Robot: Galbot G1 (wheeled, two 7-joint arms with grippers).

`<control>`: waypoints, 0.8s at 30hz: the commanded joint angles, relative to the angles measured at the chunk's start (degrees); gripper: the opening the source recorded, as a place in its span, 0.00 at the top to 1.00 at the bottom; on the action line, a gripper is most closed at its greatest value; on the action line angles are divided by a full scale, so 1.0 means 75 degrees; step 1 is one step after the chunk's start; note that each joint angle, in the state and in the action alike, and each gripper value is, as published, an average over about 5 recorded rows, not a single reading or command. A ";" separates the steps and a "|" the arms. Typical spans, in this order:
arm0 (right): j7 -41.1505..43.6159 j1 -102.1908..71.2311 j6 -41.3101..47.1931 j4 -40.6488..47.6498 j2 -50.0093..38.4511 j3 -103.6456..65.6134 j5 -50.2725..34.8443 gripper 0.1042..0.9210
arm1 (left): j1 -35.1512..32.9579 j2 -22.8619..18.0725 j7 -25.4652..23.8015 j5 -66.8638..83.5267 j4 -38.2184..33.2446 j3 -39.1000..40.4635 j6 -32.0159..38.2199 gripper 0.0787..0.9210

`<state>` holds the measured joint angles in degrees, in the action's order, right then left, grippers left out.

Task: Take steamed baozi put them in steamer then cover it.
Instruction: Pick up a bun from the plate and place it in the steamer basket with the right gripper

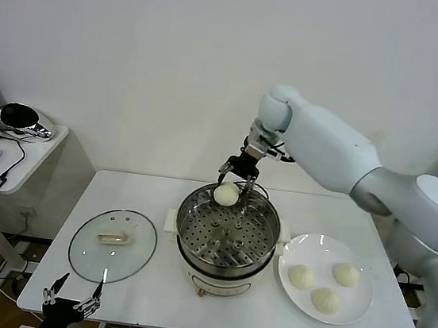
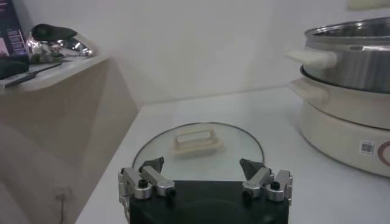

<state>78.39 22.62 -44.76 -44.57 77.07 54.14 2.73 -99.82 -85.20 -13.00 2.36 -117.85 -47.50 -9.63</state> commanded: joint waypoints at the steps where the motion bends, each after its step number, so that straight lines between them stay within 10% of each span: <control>1: 0.0020 -0.0397 -0.0379 0.0451 0.0267 -0.0151 0.0724 0.38 | 0.0032 0.0001 0.0005 -0.0008 0.0104 0.0007 0.0008 0.12; 24: -0.0648 -0.0662 -0.0376 0.1696 0.0938 -0.0588 0.1471 0.34 | 0.0117 -0.0036 -0.0018 -0.0047 0.0243 0.0026 0.0037 0.12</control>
<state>74.96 18.16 -47.19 -34.80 82.96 50.10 12.92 -98.97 -85.41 -12.93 2.20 -116.01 -47.37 -9.30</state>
